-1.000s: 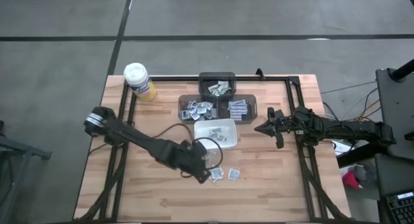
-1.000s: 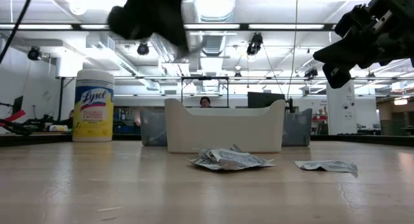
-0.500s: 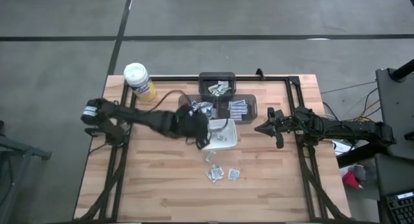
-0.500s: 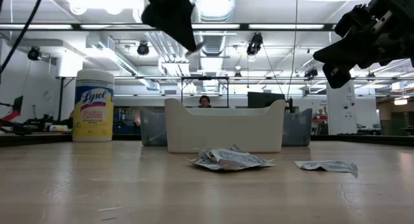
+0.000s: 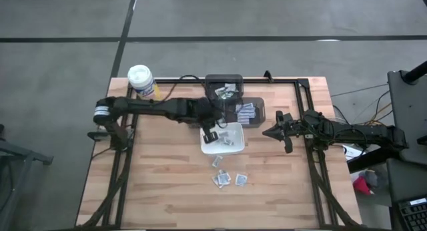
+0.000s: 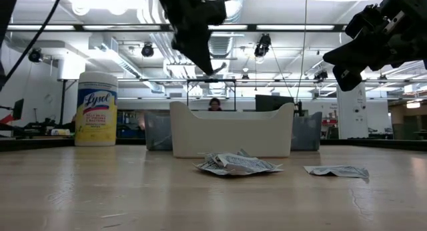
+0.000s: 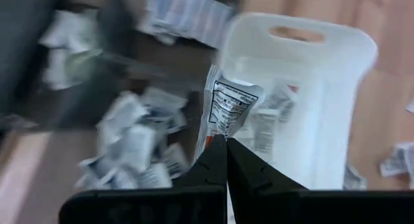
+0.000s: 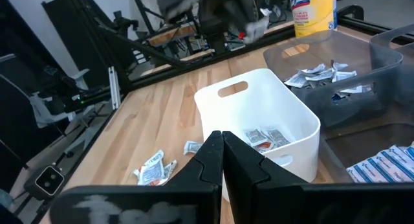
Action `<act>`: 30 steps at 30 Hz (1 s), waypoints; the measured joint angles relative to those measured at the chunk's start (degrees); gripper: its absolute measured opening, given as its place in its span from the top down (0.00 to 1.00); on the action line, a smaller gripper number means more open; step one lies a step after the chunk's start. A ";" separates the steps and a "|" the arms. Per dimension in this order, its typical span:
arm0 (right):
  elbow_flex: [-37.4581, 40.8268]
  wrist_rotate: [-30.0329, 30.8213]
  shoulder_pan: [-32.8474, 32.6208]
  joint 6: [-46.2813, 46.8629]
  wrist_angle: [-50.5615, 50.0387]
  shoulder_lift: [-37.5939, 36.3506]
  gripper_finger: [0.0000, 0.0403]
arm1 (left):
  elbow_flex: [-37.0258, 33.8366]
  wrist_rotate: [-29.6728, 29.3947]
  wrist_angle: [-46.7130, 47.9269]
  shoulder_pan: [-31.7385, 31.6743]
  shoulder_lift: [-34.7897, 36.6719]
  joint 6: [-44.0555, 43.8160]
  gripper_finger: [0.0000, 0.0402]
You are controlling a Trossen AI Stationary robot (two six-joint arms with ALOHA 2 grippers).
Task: Pick & Place First Aid Supplies
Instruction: Put the ointment pack into the white bin
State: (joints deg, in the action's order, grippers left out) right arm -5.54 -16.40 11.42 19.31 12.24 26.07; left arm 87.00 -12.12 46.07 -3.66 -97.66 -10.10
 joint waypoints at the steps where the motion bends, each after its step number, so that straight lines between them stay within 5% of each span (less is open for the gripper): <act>1: 0.00 -0.01 0.00 0.00 -0.01 0.01 0.98 | 0.00 1.47 -0.84 0.00 -0.98 0.73 1.00; 11: 0.00 0.00 0.00 0.00 0.01 0.00 0.98 | 2.62 12.07 -3.00 -0.04 -12.44 3.76 1.00; 30: 0.00 -0.01 0.00 0.00 0.03 0.00 0.98 | 5.73 15.63 -2.54 -0.02 -21.96 2.80 1.00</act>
State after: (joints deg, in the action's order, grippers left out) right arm -5.54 -16.42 11.42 19.31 12.27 26.06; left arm 92.73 3.51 43.53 -3.68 -119.61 -7.31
